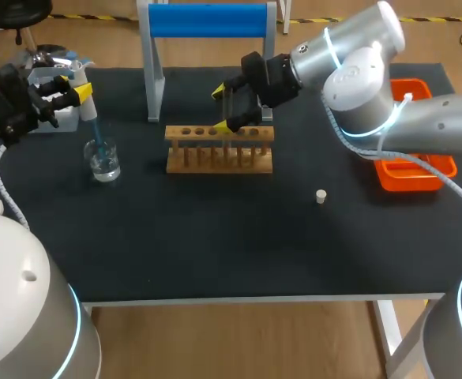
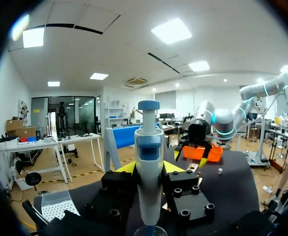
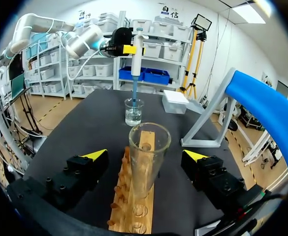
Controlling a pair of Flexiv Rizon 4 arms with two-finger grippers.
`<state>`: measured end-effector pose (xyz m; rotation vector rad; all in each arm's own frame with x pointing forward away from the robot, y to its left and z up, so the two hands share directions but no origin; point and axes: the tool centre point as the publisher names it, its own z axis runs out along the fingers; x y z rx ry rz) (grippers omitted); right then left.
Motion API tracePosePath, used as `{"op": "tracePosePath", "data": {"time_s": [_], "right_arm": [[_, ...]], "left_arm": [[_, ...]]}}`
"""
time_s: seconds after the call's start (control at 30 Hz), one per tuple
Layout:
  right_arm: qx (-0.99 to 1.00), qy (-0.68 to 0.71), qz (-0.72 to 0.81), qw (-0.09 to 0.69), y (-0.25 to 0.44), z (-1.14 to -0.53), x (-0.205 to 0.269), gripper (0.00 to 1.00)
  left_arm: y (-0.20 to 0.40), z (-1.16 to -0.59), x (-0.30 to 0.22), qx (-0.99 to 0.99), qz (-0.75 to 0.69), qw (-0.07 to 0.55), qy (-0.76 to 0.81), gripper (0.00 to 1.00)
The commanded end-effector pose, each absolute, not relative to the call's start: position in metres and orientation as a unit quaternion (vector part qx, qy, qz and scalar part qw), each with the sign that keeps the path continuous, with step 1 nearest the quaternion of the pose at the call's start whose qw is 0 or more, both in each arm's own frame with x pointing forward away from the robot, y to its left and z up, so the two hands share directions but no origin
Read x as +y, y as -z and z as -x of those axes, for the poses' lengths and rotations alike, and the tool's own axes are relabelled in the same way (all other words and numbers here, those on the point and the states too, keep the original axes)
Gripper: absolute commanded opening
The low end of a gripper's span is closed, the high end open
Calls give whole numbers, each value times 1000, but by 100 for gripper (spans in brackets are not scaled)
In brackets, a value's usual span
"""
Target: Invert the test tube, pick up the pipette, mount the tip to pipette, aspirate from beaker and dispense into the tube, eject the tip, return the pipette, and cap with the stopper.
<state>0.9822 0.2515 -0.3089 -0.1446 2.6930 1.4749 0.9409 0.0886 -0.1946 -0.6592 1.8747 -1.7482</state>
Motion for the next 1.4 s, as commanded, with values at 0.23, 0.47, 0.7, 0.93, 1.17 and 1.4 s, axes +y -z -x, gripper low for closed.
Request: {"op": "tracePosePath", "data": {"time_s": [0.23,0.47,0.7,0.93,1.17,1.4], "right_arm": [[876,-479,47,33,308,-982,251,100],[876,-479,47,33,308,-982,251,100],[876,-479,47,33,308,-982,251,100],[876,-479,47,33,308,-982,251,100],[876,-479,47,33,308,-982,251,100],[876,-479,47,33,308,-982,251,100]], "left_arm": [[194,-941,89,687,242,245,640,0],[194,-941,89,687,242,245,640,0],[185,-938,83,690,231,248,640,0],[170,-931,79,695,221,260,633,0],[148,-924,77,697,210,278,626,0],[125,-922,72,697,204,284,626,0]]}}
